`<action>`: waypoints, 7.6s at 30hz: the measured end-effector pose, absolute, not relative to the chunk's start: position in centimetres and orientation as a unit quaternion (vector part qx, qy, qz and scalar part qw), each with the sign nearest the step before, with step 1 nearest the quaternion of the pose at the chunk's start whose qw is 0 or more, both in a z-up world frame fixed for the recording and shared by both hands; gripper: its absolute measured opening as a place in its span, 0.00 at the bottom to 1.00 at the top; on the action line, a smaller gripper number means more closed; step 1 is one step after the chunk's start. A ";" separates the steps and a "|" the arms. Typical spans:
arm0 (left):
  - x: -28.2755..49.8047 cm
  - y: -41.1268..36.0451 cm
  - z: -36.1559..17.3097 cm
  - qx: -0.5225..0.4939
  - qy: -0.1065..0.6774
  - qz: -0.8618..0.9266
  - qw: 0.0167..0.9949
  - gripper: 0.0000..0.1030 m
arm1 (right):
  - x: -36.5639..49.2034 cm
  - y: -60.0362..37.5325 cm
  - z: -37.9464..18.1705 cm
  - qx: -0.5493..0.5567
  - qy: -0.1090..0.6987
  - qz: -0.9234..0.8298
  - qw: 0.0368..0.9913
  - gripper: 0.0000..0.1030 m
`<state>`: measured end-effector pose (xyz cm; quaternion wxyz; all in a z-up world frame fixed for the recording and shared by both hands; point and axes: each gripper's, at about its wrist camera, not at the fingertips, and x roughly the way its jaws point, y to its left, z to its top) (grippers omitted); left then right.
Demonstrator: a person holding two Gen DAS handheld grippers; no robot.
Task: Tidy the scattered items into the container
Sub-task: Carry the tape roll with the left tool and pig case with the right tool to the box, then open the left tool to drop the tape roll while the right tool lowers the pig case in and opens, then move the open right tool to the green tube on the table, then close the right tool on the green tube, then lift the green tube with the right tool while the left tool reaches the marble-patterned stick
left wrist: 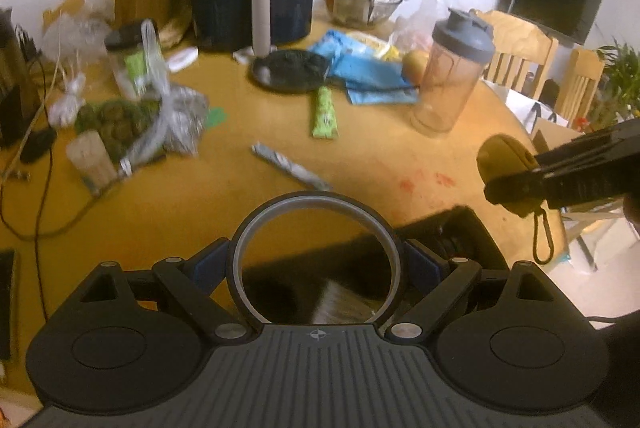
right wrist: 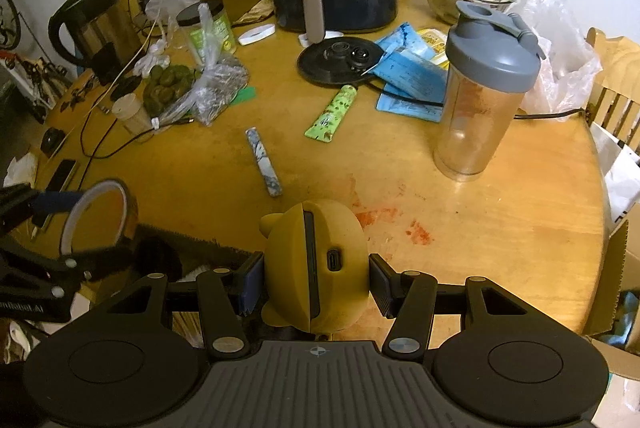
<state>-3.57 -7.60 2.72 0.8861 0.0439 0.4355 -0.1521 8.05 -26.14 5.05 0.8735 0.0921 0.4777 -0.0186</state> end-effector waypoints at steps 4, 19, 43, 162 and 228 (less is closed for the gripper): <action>-4.0 -8.2 2.0 0.044 0.449 -0.152 0.879 0.89 | 7.5 -26.1 4.8 0.088 0.483 -0.013 0.871 0.56; -3.6 -10.5 0.7 0.046 0.456 -0.160 0.874 0.90 | 5.1 -27.3 4.6 0.090 0.486 -0.029 0.869 0.56; -4.2 -8.1 1.4 0.015 0.470 -0.089 0.878 1.00 | 5.0 -25.6 3.7 0.072 0.496 0.032 0.865 0.56; -1.9 1.9 2.3 -0.029 0.505 -0.015 0.863 1.00 | 28.8 -29.3 -2.9 -0.005 0.449 -0.002 0.893 0.63; -3.4 2.8 2.2 -0.052 0.499 0.011 0.865 1.00 | 31.2 -27.4 -6.1 -0.053 0.459 0.039 0.886 0.28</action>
